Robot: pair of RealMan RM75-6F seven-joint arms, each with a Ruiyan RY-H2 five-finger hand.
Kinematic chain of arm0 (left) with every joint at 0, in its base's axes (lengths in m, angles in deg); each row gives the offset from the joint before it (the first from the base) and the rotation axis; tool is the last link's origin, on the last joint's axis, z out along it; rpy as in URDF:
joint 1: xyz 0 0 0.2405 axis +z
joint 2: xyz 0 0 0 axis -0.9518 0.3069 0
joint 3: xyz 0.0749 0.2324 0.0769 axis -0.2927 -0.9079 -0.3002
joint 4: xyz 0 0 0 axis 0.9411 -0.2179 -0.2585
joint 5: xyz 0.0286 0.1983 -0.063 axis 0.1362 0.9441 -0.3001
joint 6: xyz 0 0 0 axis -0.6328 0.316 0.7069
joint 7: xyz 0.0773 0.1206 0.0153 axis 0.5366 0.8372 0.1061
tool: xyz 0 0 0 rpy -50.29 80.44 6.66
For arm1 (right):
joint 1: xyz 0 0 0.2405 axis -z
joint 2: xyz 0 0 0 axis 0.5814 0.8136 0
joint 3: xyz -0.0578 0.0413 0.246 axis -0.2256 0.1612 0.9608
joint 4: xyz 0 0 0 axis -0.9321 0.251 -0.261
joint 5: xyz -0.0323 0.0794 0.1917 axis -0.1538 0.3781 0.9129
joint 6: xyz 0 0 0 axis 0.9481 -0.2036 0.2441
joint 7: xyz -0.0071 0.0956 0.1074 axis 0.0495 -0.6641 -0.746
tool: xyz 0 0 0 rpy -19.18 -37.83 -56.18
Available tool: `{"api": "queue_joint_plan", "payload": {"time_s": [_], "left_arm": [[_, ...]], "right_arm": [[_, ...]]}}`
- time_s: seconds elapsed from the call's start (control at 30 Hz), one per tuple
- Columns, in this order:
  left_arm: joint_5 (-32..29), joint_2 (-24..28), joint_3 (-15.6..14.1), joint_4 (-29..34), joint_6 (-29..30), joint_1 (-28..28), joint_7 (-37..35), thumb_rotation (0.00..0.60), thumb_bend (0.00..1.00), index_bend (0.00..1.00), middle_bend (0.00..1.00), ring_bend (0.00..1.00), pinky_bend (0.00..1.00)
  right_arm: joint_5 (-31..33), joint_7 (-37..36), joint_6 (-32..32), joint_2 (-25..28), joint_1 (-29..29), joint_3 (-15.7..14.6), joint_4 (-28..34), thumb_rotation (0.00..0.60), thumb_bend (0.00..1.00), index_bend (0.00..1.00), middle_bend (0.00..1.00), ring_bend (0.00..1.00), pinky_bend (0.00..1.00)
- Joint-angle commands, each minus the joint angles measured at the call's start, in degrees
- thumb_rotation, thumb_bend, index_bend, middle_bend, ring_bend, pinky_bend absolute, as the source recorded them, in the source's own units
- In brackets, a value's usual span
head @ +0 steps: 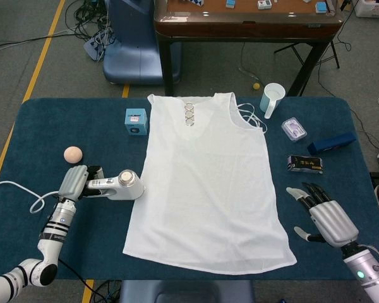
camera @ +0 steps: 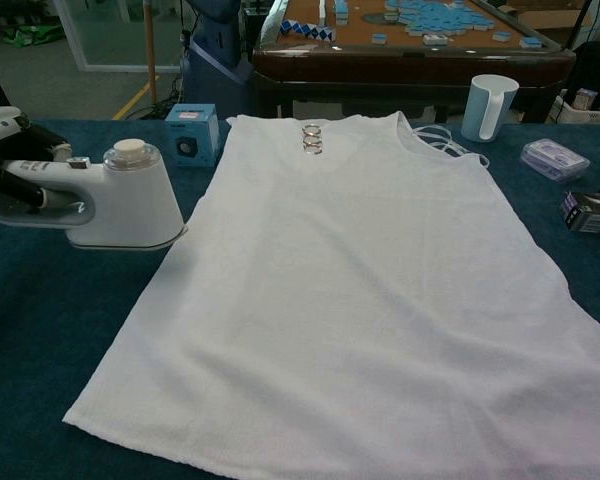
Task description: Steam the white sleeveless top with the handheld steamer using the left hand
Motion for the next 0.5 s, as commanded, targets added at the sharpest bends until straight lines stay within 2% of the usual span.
{"api": "queue_joint_plan", "payload": {"time_s": [0.03,0.17,0.33,0.4,0.5], "left_arm": [[1.09,-0.86,-0.29,1.03,0.62,-0.78,0.4,0.6,0.25,0.89,0.8,0.68,0.64],[2.33,-2.02,-0.54,2.1,0.93,-1.97,1.59,0.6,0.25,0.89,0.8,0.68,0.64],[3.86,-3.94,-0.82,2.27,1.16,-3.71,3.25,0.6,0.25,0.89,0.8,0.68,0.64],[4.28,-4.72,-0.94,2.02,0.98,-4.41,3.76,0.6,0.25,0.89,0.8,0.68,0.64],[4.54,-6.15,-0.98,1.13,0.26,-5.67,4.29,0.6,0.25,0.89,0.8,0.68,0.64]], "right_arm": [[-1.38,-0.7,-4.16,-1.94,-2.99,-0.79,-0.49,0.6,0.42,0.0,0.18,0.03,0.05],[-2.02,-0.58,-8.62,-4.44,-5.94,-1.25,-1.09,0.6,0.67,0.0,0.15,0.03,0.05],[-2.15,-1.51,-13.48,-7.98,-9.29,-1.81,-2.61,0.6,0.93,0.0,0.13,0.03,0.05],[-1.91,-1.71,-14.54,-9.15,-10.14,-1.85,-3.38,0.6,0.99,0.0,0.13,0.03,0.05],[-1.93,-1.56,-15.21,-11.12,-10.99,-2.04,-4.72,0.6,1.0,0.0,0.13,0.03,0.05]]}}
